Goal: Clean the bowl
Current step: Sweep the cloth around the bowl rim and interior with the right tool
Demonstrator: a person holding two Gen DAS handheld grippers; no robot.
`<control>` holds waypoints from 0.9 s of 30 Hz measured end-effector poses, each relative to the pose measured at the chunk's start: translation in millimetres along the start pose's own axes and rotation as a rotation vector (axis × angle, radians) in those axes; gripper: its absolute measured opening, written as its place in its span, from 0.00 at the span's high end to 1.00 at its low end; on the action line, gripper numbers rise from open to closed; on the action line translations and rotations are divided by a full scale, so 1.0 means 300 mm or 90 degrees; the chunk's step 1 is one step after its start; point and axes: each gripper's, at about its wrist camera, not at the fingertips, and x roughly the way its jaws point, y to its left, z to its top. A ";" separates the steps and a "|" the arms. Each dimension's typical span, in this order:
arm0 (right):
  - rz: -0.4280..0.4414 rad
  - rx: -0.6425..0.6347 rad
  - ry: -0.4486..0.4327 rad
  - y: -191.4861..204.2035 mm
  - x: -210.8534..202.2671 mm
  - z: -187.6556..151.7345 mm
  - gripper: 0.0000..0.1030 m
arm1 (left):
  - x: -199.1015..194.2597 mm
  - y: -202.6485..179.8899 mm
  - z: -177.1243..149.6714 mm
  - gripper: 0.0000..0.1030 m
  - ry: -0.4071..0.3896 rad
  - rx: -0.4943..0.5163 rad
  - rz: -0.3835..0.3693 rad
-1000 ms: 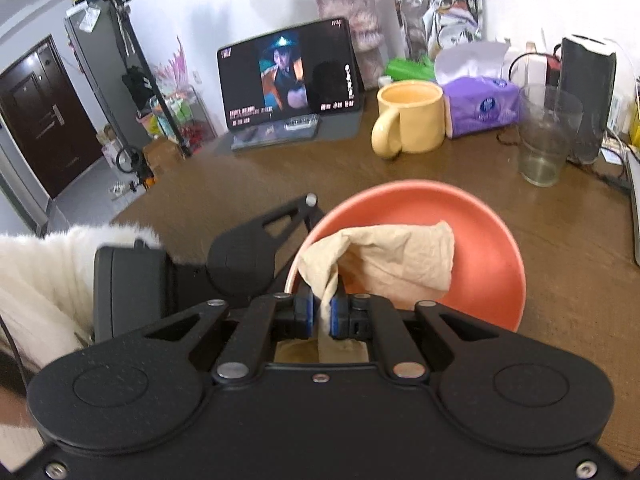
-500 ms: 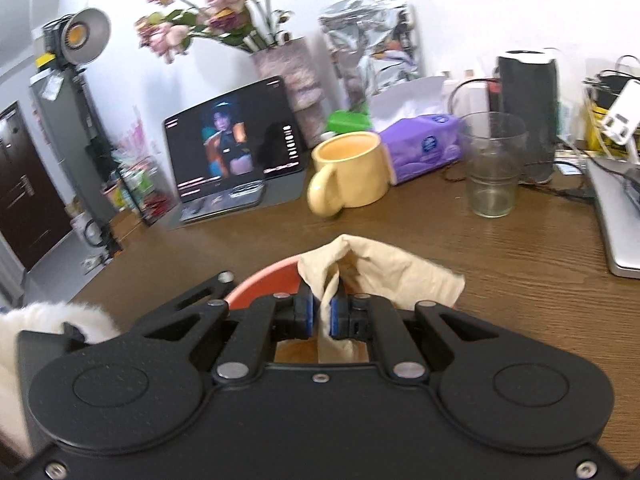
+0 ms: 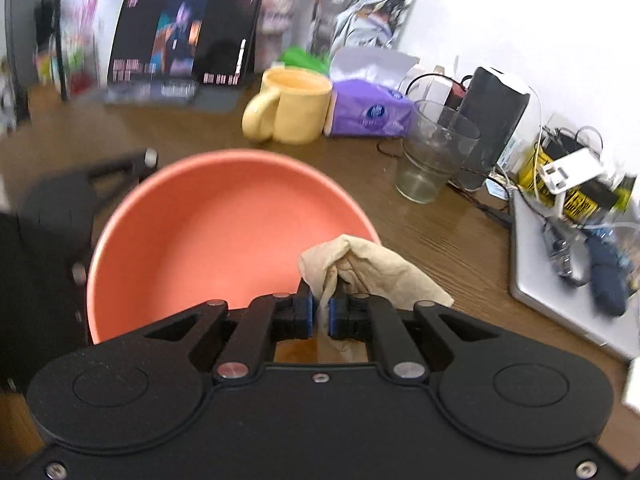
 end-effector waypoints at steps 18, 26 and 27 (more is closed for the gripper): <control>0.103 0.003 0.115 0.009 -0.039 -0.039 0.92 | -0.030 -0.129 0.006 0.07 -0.003 0.004 0.000; 0.191 0.073 0.119 -0.021 -0.044 -0.055 0.92 | -0.033 -0.064 0.017 0.07 0.000 0.000 0.000; 0.200 0.083 0.117 -0.027 -0.046 -0.059 0.92 | -0.030 -0.060 0.017 0.07 -0.001 0.000 0.000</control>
